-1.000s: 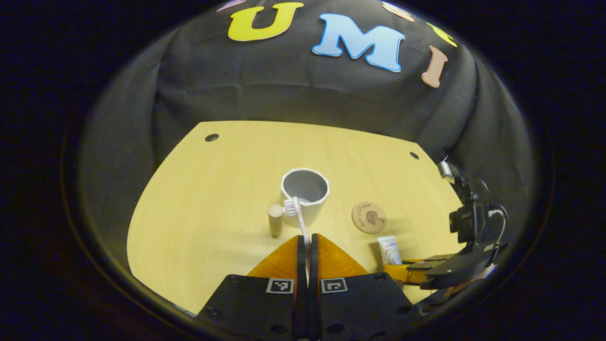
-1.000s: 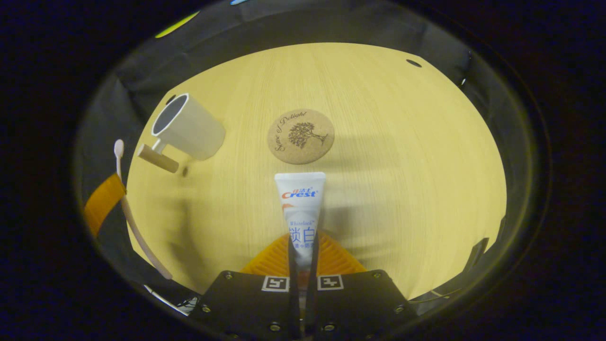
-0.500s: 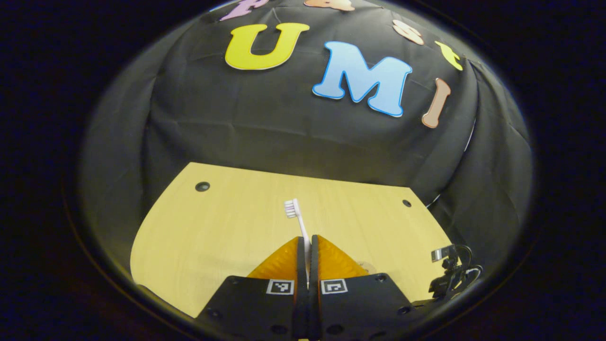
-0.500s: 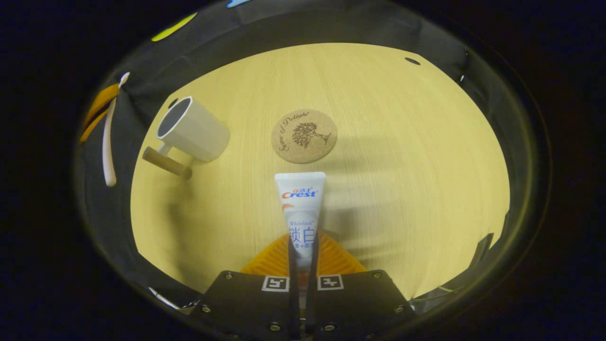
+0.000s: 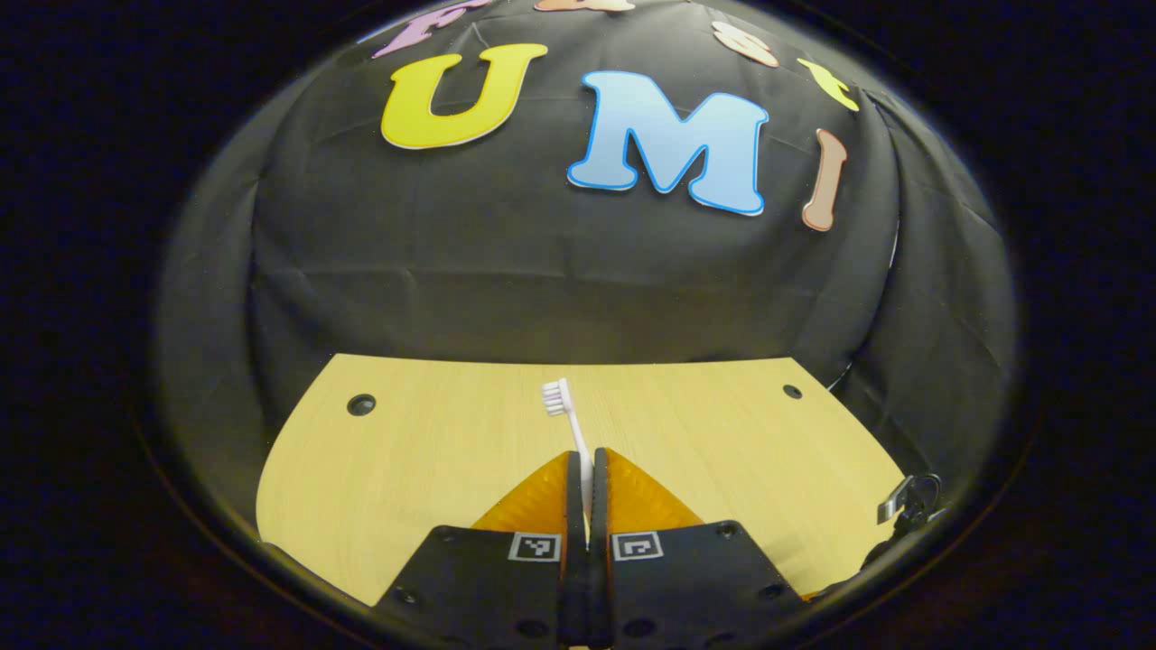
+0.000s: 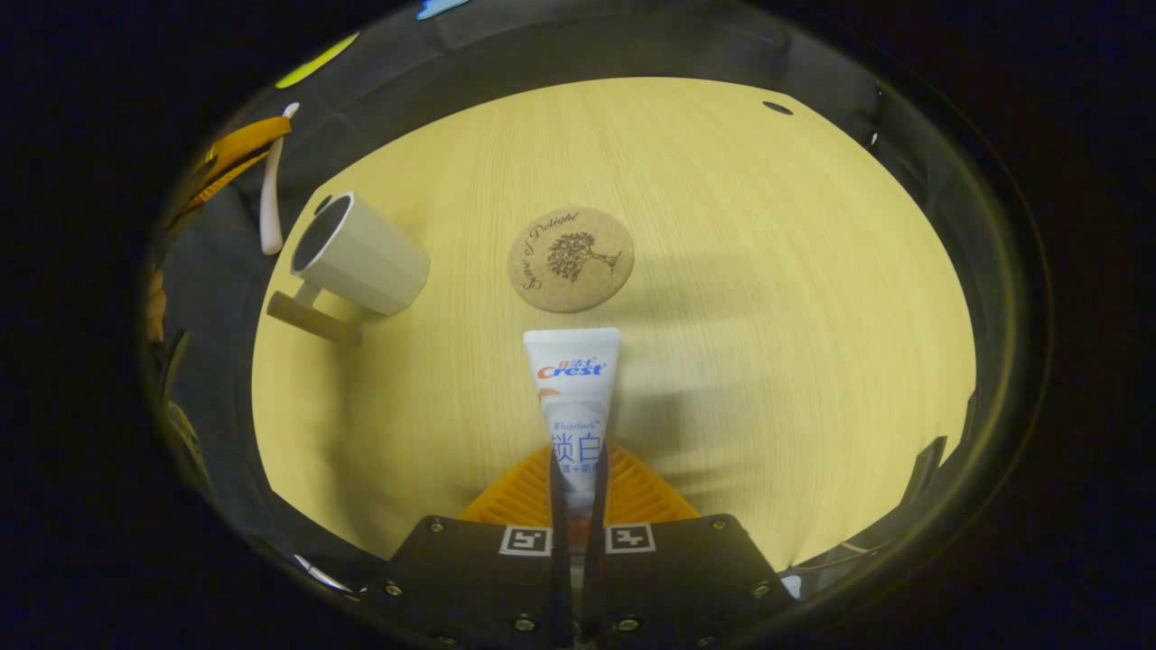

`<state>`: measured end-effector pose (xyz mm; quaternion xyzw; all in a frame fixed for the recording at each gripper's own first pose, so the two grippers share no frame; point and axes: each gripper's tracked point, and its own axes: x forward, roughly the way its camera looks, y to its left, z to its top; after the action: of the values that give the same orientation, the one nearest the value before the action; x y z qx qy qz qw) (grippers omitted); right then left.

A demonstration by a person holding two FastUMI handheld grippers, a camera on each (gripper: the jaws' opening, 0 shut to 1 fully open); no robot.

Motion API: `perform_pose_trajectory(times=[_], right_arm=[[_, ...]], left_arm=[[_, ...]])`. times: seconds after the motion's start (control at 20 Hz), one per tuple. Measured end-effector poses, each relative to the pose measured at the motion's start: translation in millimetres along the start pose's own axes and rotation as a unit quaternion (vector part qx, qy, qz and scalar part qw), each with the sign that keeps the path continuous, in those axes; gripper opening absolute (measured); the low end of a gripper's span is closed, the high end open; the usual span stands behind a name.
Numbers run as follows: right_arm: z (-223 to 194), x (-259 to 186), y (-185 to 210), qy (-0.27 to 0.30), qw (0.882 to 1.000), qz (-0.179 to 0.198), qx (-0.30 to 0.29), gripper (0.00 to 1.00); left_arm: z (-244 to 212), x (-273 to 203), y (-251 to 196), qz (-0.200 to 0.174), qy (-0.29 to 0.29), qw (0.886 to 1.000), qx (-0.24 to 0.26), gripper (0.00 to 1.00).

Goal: Put the toothbrush and toothpaste on the desktop into the cup, then pick up the cup and place it on the coaster on the desktop.

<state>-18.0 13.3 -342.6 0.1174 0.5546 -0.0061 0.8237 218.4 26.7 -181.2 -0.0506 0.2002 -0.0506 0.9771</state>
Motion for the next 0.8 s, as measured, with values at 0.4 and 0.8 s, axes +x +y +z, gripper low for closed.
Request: perform_pose_trajectory(times=[0.4, 0.8], right_arm=[[26.2, -13.6, 5.4, -0.028, 0.999, 0.017, 0.012, 0.07], [38.9, -16.2, 7.2, -0.04, 0.999, 0.017, 0.009, 0.07]], left_arm=[[-24.5, 26.2, 20.3, 0.029, -0.001, 0.999, 0.019, 0.06], [-53.4, 23.5, 13.7, 0.025, 0.027, 0.998, 0.044, 0.12]])
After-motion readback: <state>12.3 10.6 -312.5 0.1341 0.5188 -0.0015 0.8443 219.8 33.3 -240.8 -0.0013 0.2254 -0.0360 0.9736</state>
